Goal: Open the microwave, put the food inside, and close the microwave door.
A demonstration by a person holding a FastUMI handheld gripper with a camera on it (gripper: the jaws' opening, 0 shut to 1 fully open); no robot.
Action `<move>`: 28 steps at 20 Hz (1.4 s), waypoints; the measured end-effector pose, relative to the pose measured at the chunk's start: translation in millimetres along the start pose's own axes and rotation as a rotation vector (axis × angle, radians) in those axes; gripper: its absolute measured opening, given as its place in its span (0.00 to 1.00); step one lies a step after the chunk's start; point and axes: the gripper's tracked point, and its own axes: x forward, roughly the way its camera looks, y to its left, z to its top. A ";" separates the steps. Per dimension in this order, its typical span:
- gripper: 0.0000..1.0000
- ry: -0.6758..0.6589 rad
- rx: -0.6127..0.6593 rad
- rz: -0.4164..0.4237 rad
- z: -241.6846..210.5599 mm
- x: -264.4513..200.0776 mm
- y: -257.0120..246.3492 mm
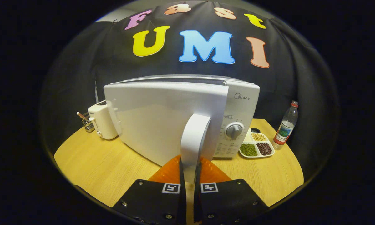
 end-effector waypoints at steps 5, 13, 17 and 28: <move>0.09 0.020 -0.029 0.034 -17.6 -33.4 34.4; 0.09 0.020 -0.053 0.105 -38.0 -79.0 106.7; 0.09 0.015 -0.090 0.149 -46.2 -95.7 146.8; 0.10 -0.001 -0.153 0.104 -54.3 -113.5 217.2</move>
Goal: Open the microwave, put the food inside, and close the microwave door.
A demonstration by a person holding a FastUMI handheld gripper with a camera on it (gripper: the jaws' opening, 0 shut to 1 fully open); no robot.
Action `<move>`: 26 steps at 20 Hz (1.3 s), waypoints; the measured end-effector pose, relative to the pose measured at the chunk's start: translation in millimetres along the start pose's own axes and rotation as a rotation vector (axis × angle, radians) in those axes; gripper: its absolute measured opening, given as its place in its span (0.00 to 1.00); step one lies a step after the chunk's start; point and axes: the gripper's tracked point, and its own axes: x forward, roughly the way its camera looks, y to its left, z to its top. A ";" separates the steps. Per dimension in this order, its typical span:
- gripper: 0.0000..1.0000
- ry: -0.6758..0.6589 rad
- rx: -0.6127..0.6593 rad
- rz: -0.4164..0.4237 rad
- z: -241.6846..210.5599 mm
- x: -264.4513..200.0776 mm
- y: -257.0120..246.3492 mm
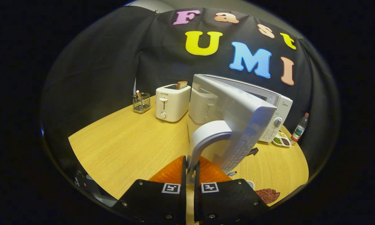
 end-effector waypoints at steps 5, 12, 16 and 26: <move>0.16 -0.012 0.024 0.063 -3.1 -12.6 31.9; 0.25 -0.009 0.007 0.492 -10.8 -58.1 122.2; 0.82 -0.080 -0.001 0.502 5.1 -84.5 105.1; 0.99 -0.175 0.144 0.249 17.1 -94.1 -47.6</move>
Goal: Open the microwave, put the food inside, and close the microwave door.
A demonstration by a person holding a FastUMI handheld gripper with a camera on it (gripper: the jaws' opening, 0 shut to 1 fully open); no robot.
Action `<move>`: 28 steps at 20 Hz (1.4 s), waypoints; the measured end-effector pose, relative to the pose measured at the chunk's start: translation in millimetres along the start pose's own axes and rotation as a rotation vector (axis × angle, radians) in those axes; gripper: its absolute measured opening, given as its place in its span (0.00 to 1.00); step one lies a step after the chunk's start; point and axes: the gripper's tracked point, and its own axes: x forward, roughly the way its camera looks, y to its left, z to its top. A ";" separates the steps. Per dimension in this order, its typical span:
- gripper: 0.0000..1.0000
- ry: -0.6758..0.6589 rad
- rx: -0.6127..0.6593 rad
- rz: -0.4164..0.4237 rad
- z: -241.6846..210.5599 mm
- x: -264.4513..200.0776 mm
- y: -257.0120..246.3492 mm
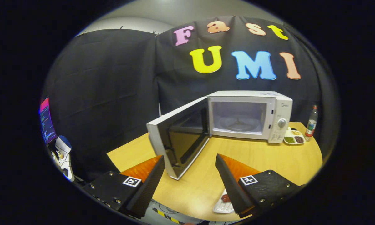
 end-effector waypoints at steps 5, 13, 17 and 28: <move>0.99 0.038 0.091 -0.144 -28.7 -12.1 -81.2; 0.99 0.117 0.262 -0.236 -81.3 -10.5 -131.9; 0.99 0.177 0.329 -0.241 -110.6 -4.7 -136.6; 0.19 0.242 0.549 -0.213 -110.4 -0.2 -127.3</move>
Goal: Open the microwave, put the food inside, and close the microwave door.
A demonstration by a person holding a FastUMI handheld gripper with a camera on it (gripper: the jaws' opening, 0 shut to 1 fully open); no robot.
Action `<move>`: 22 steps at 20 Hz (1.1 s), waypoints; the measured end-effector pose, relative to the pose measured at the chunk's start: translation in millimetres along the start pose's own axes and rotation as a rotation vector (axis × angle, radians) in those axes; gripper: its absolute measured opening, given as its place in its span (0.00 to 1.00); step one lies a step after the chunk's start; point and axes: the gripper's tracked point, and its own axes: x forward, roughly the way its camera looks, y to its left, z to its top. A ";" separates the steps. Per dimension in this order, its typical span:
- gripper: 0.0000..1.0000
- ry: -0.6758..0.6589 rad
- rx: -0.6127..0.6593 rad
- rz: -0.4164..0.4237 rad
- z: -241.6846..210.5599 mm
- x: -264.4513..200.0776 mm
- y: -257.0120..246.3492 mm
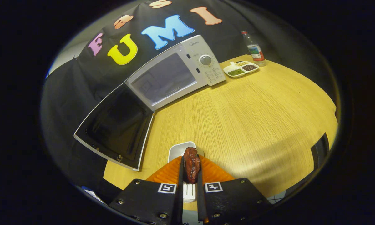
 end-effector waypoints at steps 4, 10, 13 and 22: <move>0.09 -0.014 -0.114 0.012 20.8 -2.8 22.4; 0.08 -0.047 -0.142 0.085 61.6 -1.1 59.9; 0.08 -0.084 -0.139 0.106 94.7 8.0 73.0; 0.08 -0.161 -0.136 0.151 171.1 63.3 92.8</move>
